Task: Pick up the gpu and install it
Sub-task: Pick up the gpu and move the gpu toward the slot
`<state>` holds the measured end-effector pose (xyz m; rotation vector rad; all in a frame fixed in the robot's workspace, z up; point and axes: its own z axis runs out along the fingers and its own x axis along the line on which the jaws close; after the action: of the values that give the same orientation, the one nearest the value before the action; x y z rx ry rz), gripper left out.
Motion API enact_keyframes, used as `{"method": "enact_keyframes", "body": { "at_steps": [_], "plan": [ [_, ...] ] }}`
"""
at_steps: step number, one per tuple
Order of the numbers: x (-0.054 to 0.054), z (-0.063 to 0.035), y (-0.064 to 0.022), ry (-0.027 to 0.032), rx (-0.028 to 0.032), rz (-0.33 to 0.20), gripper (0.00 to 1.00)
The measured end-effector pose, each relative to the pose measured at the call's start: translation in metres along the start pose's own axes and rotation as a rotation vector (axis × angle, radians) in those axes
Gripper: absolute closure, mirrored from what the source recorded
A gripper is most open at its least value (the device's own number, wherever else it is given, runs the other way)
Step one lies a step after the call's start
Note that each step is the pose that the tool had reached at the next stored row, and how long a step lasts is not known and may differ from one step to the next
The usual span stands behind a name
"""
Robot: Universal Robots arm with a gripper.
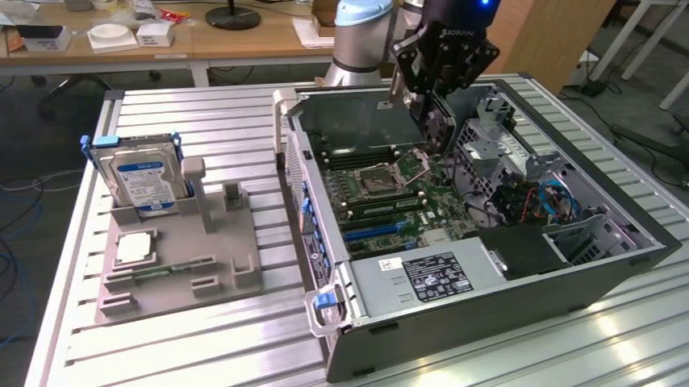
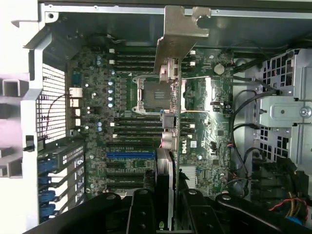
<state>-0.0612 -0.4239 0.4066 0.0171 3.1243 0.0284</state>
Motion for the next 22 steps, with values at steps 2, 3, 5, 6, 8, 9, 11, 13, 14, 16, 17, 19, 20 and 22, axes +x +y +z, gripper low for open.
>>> {"method": "enact_keyframes", "body": {
  "at_steps": [2,3,5,6,8,9,11,13,14,16,17,19,20,22],
  "plan": [
    [-0.004,0.0006,0.0000,-0.0015,0.0000,0.000,0.73],
    [-0.006,0.0009,0.0001,-0.0021,0.0001,0.000,0.73],
    [-0.011,0.0015,0.0001,-0.0030,0.0001,0.000,0.73],
    [-0.013,0.0019,0.0001,-0.0034,0.0000,0.000,0.73],
    [-0.018,0.0025,0.0002,-0.0041,0.0000,0.000,0.73],
    [-0.021,0.0027,0.0002,-0.0045,0.0001,0.000,0.73],
    [-0.025,0.0034,0.0002,-0.0054,-0.0001,0.000,0.73],
    [-0.029,0.0039,0.0003,-0.0062,0.0000,0.000,0.73],
    [-0.032,0.0042,0.0003,-0.0065,0.0000,0.000,0.73],
    [-0.036,0.0047,0.0003,-0.0072,-0.0001,0.000,0.73],
    [-0.036,0.0047,0.0003,-0.0072,0.0001,0.000,0.73],
    [-0.036,0.0046,0.0003,-0.0072,0.0001,0.000,0.73],
    [-0.036,0.0047,0.0003,-0.0072,0.0001,0.000,0.73],
    [-0.036,0.0047,0.0004,-0.0072,0.0000,0.000,0.73]
  ]
}}
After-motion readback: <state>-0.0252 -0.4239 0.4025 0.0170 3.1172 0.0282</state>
